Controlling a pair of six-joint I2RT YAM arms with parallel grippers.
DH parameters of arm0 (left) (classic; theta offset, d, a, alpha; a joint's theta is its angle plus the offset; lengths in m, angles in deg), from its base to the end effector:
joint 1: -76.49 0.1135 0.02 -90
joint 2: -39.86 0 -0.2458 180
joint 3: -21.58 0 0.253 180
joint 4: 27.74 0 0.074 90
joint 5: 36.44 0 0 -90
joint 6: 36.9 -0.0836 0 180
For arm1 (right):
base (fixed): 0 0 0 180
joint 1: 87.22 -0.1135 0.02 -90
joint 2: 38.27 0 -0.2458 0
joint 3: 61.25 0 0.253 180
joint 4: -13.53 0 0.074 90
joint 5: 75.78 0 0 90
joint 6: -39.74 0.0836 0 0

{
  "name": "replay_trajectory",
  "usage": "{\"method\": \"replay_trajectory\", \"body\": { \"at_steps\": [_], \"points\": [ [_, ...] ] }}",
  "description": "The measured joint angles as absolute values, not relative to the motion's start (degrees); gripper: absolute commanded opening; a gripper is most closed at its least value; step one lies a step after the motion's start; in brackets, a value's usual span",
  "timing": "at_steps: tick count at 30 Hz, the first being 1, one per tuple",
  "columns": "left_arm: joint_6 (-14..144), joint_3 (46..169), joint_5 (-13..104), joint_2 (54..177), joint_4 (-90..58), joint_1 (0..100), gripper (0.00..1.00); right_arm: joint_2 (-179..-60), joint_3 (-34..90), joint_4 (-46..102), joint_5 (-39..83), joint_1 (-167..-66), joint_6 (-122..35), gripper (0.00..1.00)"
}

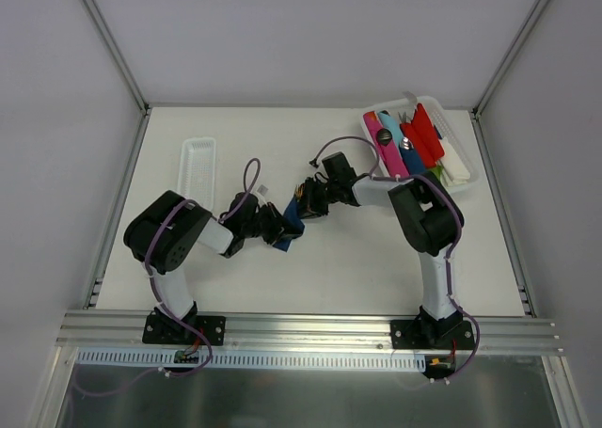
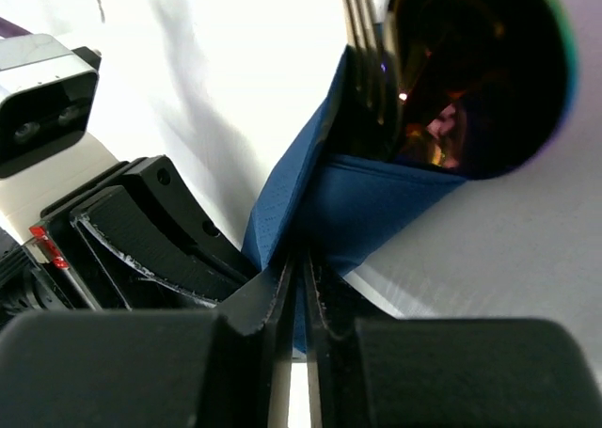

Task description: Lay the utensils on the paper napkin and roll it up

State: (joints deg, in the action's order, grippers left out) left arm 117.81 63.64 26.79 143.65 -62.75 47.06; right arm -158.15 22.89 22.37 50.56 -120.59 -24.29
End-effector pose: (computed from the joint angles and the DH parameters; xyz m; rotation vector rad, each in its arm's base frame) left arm 0.2699 -0.1955 0.0626 -0.3774 2.3051 -1.4172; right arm 0.3473 0.2881 0.0796 -0.5003 2.4545 1.2218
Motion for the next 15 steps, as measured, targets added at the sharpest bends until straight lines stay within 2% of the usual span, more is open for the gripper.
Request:
{"method": "replay_trajectory", "body": {
  "at_steps": [11,15],
  "points": [
    [115.0,68.5,27.6,143.5,-52.2,46.4,0.0,-157.0,28.2,31.9,45.7,-115.6,-32.6,0.13],
    [115.0,69.4,27.6,143.6,-50.5,46.4,0.05,-155.2,28.4,33.0,45.0,-114.1,-33.3,0.13]
  ]
}}
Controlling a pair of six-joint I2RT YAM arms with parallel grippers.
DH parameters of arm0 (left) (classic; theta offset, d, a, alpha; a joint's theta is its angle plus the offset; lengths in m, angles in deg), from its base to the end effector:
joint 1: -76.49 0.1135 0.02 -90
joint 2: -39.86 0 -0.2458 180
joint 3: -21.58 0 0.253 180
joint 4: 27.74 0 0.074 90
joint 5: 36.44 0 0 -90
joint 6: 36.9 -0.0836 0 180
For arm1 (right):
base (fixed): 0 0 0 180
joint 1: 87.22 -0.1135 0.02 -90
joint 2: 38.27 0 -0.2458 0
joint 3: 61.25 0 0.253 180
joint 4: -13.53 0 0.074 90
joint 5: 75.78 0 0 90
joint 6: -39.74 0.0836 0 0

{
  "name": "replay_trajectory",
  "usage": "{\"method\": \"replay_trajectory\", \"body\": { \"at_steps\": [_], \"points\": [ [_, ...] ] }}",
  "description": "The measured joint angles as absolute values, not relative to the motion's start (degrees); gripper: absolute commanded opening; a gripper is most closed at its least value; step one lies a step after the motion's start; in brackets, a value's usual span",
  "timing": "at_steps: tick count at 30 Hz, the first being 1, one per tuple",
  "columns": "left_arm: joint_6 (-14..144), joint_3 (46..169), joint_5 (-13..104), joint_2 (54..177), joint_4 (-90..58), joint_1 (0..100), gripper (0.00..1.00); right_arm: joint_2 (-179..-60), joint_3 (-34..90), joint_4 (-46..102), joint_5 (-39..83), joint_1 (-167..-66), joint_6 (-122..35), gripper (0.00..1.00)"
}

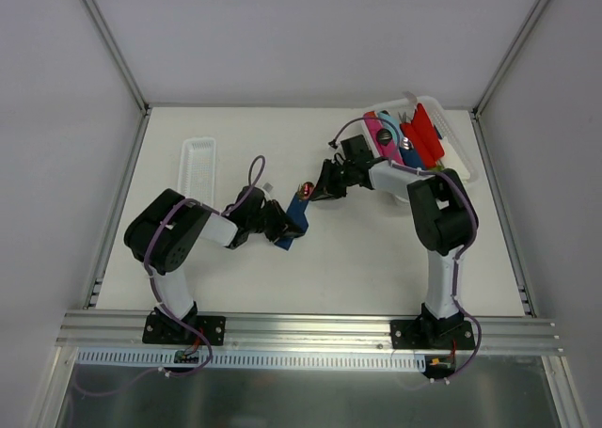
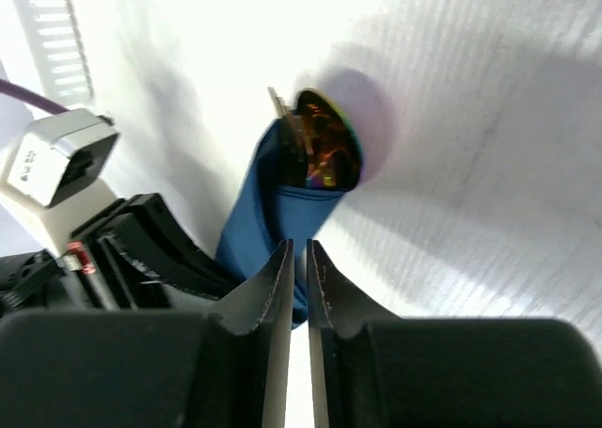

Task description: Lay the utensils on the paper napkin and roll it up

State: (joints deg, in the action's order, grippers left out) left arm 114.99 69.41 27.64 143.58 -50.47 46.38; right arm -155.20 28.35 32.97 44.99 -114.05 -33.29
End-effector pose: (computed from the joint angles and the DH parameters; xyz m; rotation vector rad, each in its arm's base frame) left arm 0.2802 -0.2047 0.0612 -0.3729 2.4115 -1.3297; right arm 0.3876 0.2440 0.1102 -0.4779 2.4243 0.9902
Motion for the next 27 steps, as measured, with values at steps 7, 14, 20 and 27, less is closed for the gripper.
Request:
{"method": "replay_trajectory", "body": {
  "at_steps": [7,14,20,27],
  "points": [
    [114.7,70.3,27.9,143.7,-49.2,46.1,0.09,-153.1,28.3,30.7,48.0,-115.3,-30.6,0.13],
    [114.0,71.0,28.0,143.8,-48.1,45.9,0.1,-153.2,27.4,29.3,49.6,-118.9,-28.2,0.13],
    [113.6,71.3,28.0,143.6,-47.7,45.7,0.16,-155.7,26.4,29.0,49.5,-120.0,-27.8,0.11],
    [110.9,71.5,28.5,140.9,-45.0,45.3,0.32,-157.8,26.2,30.6,49.1,-120.0,-29.0,0.09]
  ]
}}
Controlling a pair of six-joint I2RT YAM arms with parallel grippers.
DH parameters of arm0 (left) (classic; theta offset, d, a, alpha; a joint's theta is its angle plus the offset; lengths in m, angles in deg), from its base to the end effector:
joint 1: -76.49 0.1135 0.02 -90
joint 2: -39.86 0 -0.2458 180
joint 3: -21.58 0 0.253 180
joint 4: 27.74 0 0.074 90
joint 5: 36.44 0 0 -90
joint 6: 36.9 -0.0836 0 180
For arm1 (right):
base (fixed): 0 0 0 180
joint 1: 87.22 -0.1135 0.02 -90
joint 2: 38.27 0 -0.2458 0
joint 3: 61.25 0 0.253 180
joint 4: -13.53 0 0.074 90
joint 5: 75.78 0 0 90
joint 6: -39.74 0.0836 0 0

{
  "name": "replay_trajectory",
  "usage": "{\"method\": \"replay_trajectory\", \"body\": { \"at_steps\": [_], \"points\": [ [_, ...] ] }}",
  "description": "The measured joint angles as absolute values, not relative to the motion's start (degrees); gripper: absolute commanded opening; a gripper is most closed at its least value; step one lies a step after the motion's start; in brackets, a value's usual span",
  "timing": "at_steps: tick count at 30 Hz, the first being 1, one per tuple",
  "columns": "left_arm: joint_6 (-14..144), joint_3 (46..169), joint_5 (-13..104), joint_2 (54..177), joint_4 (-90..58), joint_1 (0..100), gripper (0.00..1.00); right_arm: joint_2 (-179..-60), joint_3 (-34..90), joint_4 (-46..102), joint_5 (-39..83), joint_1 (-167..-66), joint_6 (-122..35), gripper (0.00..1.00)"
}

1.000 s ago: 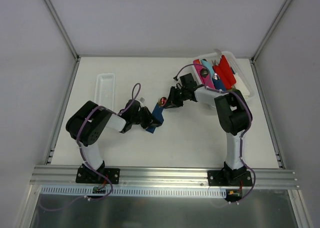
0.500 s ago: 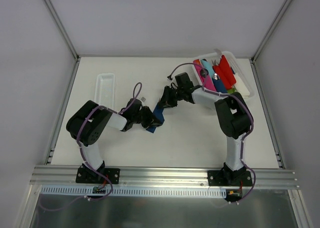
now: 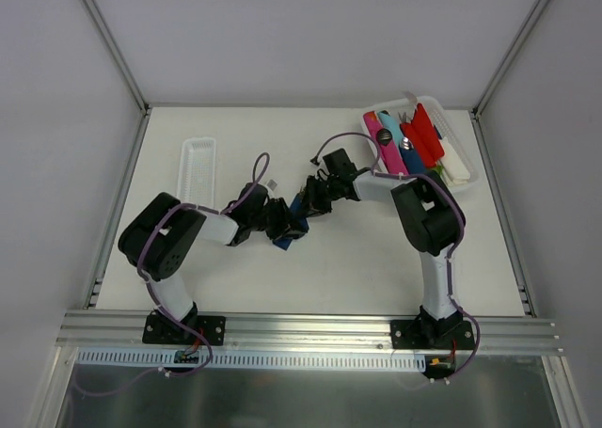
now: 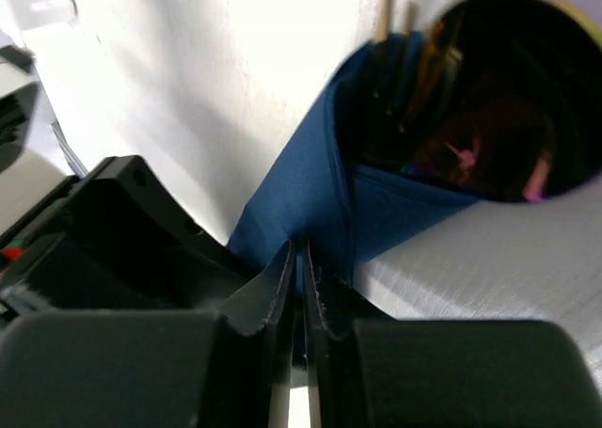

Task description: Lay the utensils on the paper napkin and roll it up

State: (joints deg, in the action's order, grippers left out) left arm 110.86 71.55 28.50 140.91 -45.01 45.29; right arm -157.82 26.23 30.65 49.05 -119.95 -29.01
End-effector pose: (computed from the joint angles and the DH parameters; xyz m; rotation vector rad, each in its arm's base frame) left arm 0.2814 -0.2118 0.0746 -0.2759 2.4164 -1.2863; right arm 0.3518 0.2828 0.0850 -0.5494 2.4997 1.1397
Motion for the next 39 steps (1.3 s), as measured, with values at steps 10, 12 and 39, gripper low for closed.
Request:
{"method": "replay_trajectory", "body": {
  "at_steps": [10,12,39],
  "points": [
    [103.0,71.9,31.5,128.3,-33.3,44.6,0.37,-158.0,27.5,33.1,48.5,-120.4,-32.1,0.09],
    [101.9,72.6,32.1,125.1,-31.3,44.6,0.36,-158.0,27.7,33.5,48.5,-120.5,-32.6,0.08],
    [101.0,68.7,35.6,128.8,-31.7,44.7,0.18,-158.8,30.5,38.8,47.7,-120.6,-36.3,0.08]
  ]
}}
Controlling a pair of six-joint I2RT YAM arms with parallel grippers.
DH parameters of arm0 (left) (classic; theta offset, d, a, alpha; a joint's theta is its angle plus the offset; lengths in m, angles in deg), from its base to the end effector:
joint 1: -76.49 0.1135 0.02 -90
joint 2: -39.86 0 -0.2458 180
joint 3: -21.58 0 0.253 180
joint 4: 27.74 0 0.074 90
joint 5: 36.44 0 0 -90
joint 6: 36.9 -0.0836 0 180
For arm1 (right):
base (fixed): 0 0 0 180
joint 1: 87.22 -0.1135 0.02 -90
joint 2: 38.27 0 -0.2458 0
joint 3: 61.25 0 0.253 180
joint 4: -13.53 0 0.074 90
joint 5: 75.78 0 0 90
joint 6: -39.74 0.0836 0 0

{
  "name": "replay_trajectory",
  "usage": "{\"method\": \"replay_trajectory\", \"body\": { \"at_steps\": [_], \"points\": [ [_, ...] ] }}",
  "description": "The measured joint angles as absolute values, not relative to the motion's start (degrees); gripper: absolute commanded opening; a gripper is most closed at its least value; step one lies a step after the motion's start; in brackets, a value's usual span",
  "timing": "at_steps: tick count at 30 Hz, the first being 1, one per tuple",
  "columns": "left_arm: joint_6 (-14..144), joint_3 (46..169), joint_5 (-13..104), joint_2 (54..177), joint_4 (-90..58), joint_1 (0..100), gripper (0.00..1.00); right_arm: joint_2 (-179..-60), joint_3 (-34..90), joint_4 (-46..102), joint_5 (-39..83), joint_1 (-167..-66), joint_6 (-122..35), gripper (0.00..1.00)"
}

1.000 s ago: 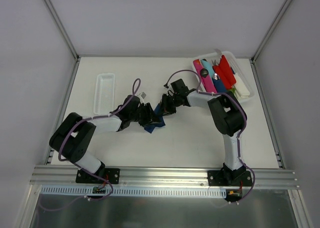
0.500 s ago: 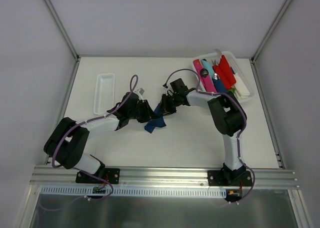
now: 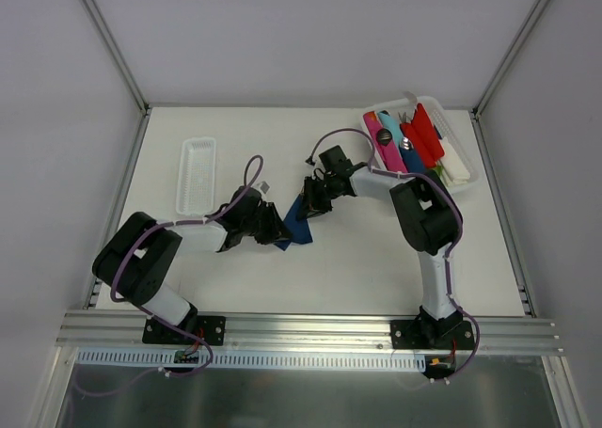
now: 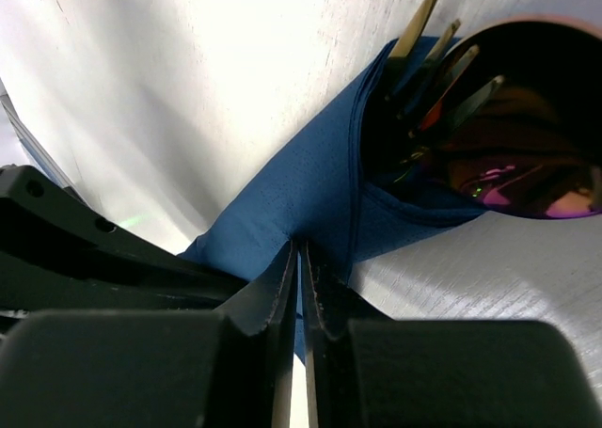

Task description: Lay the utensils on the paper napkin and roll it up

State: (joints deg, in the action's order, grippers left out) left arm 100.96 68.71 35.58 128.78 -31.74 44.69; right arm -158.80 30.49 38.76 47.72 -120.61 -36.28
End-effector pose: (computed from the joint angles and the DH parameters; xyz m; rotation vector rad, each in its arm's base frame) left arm 0.2629 -0.1934 0.0966 -0.1525 2.4251 -1.0547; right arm 0.3512 0.2867 0.0871 -0.6890 2.5209 1.0562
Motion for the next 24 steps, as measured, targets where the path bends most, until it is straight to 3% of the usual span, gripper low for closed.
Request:
{"method": "replay_trajectory", "body": {
  "at_steps": [3,10,24],
  "points": [
    [101.5,66.9,35.4,128.7,-33.7,44.7,0.18,-159.0,31.1,39.5,47.7,-120.6,-36.3,0.08],
    [102.0,63.2,34.3,126.8,-37.7,44.7,0.31,-160.1,32.6,41.4,48.5,-120.9,-36.4,0.09],
    [101.3,56.3,33.1,113.1,-31.3,44.7,0.31,-162.5,36.6,44.7,49.1,-121.4,-38.9,0.09]
  ]
}}
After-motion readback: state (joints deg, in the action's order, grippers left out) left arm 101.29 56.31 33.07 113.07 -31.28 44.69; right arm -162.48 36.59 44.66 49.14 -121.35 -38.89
